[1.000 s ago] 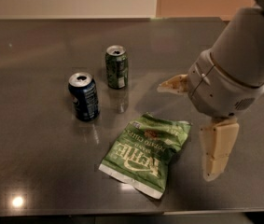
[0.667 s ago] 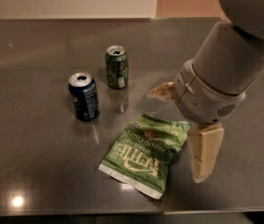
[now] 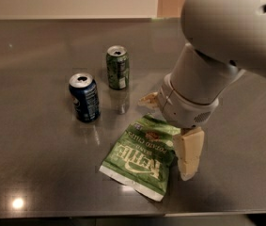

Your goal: Pick green jalapeno chip bag

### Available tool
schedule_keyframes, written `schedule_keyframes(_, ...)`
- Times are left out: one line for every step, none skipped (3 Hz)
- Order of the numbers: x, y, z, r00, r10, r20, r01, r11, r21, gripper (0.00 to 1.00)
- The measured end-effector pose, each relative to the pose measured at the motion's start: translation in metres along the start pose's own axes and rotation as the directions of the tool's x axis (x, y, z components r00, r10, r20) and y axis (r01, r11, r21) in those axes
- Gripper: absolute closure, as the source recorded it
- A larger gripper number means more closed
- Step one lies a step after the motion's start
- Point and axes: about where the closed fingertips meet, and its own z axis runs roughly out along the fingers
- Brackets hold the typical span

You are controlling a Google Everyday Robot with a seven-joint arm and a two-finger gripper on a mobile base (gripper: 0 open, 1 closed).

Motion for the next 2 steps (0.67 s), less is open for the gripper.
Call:
schedule_keyframes(0.0058, -0.0063, 0.0185, 0.999, -0.02, -0.03, 0.019, 0.9996, -0.019, 0.0)
schedule_keyframes(0.0065, -0.0094, 0.0282, 0.997, -0.056, -0.057, 0.054, 0.9975, -0.046, 0.0)
